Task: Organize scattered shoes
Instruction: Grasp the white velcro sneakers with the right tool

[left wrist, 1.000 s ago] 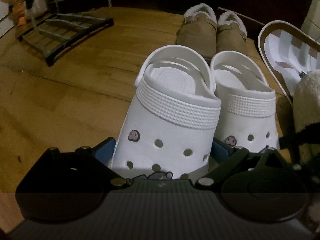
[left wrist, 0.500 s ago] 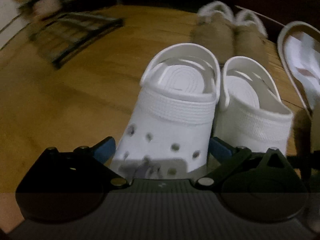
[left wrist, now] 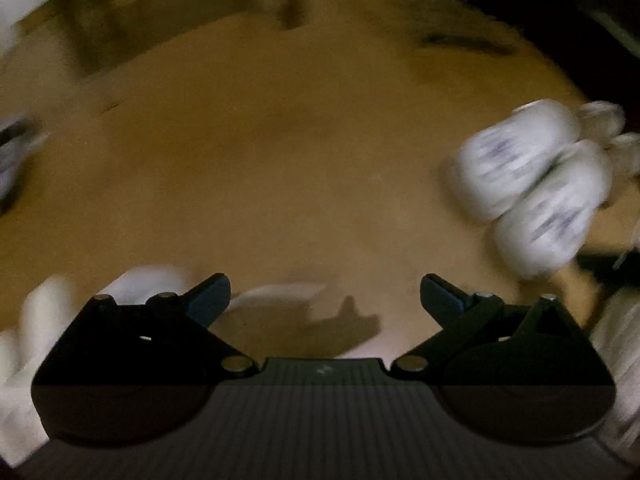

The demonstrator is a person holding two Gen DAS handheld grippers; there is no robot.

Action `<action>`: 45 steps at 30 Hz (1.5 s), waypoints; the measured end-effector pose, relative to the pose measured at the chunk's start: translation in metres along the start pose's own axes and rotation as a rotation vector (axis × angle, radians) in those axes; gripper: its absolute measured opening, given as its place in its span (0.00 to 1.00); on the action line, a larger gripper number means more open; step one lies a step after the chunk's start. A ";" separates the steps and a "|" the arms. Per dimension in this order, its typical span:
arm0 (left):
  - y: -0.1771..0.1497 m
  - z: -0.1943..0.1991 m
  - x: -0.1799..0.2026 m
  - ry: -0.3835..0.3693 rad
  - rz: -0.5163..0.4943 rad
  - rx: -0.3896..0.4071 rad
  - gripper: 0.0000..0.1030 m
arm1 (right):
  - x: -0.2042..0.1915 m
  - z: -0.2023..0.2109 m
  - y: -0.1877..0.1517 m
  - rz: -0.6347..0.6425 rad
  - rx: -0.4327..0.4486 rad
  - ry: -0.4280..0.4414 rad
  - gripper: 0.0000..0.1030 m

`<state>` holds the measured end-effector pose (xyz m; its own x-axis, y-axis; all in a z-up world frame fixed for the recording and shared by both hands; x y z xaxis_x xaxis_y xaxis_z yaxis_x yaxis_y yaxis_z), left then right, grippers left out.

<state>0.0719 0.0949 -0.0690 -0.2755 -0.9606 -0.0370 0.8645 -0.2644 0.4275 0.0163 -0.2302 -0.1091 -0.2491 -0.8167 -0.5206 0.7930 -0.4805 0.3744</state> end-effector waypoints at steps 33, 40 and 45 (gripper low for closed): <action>-0.164 -0.011 -0.168 0.096 0.414 0.024 1.00 | -0.361 -0.278 -0.126 0.686 -0.507 -0.136 0.60; -0.163 -0.018 -0.164 0.131 0.396 0.028 1.00 | -0.361 -0.271 -0.140 0.758 -0.345 -0.153 0.34; -0.160 -0.021 -0.155 0.164 0.341 0.041 1.00 | -0.325 -0.245 -0.127 0.647 -0.193 -0.051 0.28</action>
Point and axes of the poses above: each gripper's, at about its wrist camera, not at the fingertips, and z roughly against the way its jaws point, x to its right, y to its top, the point moved 3 cm from there along -z, roughly the way its jaws point, and after that the axes turned 1 degree about -y, right-handed, at the moved point
